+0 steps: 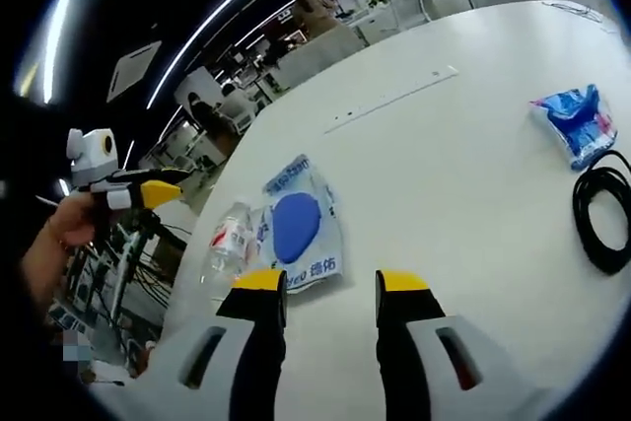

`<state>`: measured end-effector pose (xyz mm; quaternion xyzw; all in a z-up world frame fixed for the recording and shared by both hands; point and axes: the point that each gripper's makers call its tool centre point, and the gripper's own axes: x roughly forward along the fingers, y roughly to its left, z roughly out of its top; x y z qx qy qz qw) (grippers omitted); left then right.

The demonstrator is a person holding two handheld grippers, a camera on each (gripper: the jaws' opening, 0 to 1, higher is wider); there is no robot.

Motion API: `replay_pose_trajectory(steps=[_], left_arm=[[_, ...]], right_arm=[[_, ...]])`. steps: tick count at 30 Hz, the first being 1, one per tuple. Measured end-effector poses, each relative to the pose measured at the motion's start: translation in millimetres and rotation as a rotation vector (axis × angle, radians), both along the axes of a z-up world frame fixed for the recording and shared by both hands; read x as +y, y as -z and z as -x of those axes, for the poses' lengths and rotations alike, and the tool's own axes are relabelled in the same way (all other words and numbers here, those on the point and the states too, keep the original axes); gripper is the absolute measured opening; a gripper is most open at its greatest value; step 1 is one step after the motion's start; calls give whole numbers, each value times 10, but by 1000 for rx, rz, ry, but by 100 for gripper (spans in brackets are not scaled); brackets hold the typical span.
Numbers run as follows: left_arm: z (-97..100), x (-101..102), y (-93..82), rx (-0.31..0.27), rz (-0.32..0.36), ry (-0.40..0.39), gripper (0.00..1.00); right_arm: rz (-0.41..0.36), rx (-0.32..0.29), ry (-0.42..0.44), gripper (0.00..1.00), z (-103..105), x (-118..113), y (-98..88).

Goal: Arrange the tabletop items into an orderly group along one side of the table until the central work area is clear of visible clutter.

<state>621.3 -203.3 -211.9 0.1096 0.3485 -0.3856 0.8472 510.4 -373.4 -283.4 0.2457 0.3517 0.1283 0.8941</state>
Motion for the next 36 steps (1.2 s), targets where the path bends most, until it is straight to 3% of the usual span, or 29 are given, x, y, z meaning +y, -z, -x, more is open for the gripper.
replay_pose_trajectory(steps=[16,25,36], left_arm=[[-317,-159,323,39,-22,53,54],[-495,-223,534,59,-49,87,53],[-661,-283,756,70,-128,167,48]], right_arm=[[-26,59,-11,32,-54,187,220],[-87,103,25,29,-105,263,326],[-130,149,67,25,-127,288,445]])
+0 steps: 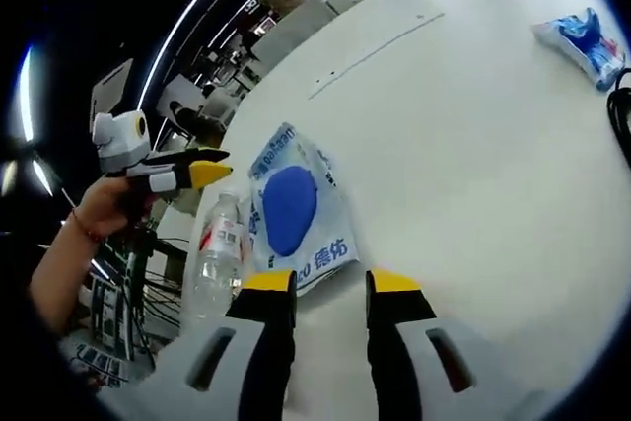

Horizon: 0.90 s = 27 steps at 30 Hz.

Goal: Arrange the tabletop items into an orderly group along one side of the table until the central work area is clear of visible clutter.

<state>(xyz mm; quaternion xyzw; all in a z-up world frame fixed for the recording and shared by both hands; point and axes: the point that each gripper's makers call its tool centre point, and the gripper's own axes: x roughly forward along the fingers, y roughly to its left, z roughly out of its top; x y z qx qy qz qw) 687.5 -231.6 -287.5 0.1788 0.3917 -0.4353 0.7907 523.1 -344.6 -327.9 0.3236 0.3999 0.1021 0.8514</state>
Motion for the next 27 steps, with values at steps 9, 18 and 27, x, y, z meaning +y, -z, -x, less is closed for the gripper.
replay_pose_trajectory(steps=[9,18,27], left_arm=[[-64,-61,254,33,-74,88,42],[-50,-63,399,49,-127,164,30],[-47,5,509,56,-166,202,19]], right_arm=[[-52,32,37,21,-21,25,55],[-92,45,59,18,-80,78,73],[-106,63,81,7,-104,92,119]])
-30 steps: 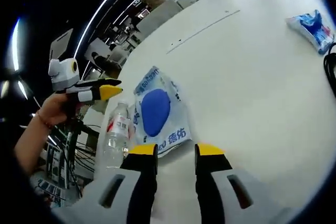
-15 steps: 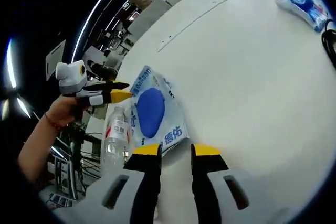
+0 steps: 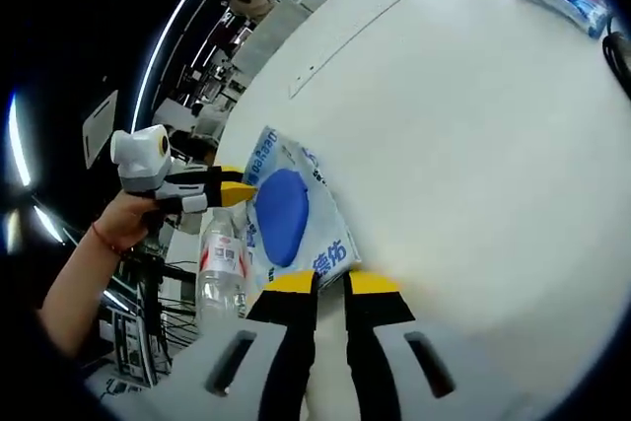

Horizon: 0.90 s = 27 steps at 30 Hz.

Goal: Arrange the tabletop items into an orderly group along one side of the table until the central work area is clear of visible clutter.

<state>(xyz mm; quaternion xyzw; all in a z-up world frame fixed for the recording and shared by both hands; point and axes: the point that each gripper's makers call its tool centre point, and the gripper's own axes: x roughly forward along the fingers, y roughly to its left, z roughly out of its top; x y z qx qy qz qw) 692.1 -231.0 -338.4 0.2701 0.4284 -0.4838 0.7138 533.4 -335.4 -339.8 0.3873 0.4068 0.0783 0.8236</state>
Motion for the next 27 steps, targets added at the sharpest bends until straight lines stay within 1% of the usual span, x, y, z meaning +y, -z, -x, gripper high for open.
replay_pose_trajectory(steps=[2,3,6,9,14,20,27], left_arm=[[-1,3,10,-11,-13,24,16],[-7,11,14,-21,-22,38,13],[-20,19,9,-25,-23,47,5],[-10,19,17,-17,-24,50,2],[-3,21,14,-11,-25,46,0],[16,26,-16,-3,-23,36,0],[28,21,-106,-6,-3,18,0]], right_arm=[[-3,3,0,6,-3,1,3],[-4,4,-1,6,-3,1,4],[-5,5,1,5,-12,-6,1],[-3,1,0,4,-22,-19,-6],[0,-10,4,2,-56,-67,-36],[0,-25,11,0,-93,-128,-90],[11,-45,5,0,-110,-156,-164]])
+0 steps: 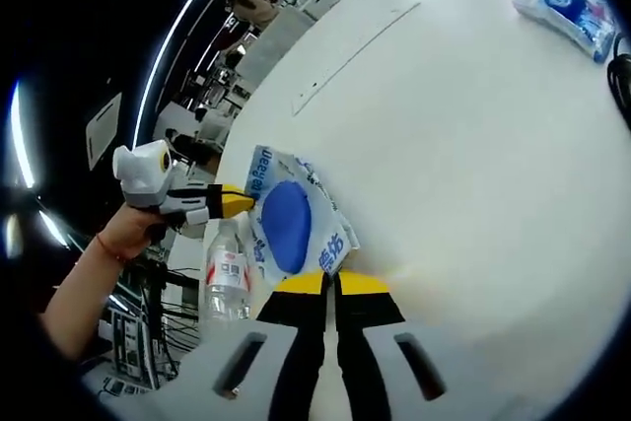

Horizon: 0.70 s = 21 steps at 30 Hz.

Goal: Arrange the tabletop items into an orderly group along one side of the table until the central work area is clear of visible clutter.

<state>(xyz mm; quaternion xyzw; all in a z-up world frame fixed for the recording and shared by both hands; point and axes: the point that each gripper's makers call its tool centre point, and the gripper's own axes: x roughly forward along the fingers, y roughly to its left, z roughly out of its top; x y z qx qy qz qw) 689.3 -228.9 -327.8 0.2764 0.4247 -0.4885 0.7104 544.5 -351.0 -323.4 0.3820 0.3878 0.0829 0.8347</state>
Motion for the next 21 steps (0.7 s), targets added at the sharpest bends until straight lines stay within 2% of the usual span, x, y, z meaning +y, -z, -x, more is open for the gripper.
replay_pose_trajectory(steps=[21], left_arm=[[141,-57,-408,-16,71,-49,0]], right_arm=[[61,-84,-42,0,-55,-220,-243]])
